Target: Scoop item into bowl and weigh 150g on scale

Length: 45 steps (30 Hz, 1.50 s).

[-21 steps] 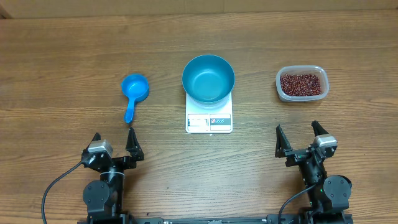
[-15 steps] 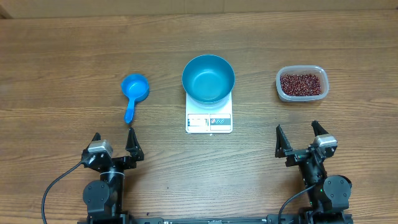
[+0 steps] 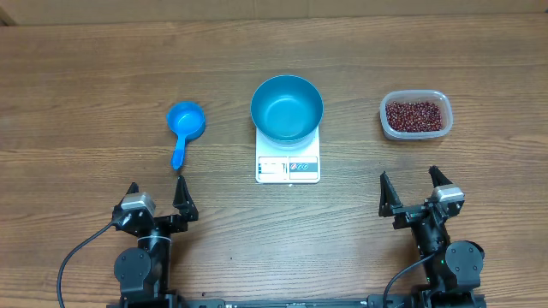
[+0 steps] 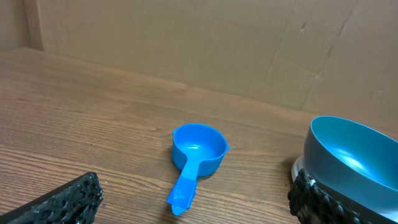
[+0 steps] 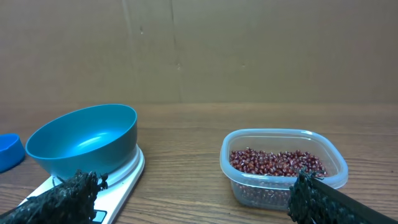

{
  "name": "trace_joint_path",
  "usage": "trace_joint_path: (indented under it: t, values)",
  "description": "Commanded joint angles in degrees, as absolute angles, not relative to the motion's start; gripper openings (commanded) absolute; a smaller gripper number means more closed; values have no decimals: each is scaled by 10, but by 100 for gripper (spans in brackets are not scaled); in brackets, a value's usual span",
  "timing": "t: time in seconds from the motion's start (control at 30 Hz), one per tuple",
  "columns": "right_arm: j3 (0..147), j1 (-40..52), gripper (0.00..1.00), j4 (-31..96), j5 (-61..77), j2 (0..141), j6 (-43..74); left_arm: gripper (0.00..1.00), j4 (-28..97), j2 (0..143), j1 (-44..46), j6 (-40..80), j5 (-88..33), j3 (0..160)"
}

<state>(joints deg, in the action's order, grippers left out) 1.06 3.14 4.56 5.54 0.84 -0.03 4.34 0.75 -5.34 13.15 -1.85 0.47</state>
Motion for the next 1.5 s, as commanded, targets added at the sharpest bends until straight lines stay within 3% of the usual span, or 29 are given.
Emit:
trace_joint_path:
  t: [0.0,1.47]
  values:
    - [4,32,100,44,51,2,-3,100,45,4,-57,118,-15,3]
    - [4,32,100,44,51,2,-3,99,45,4,-57,118,-15,3]
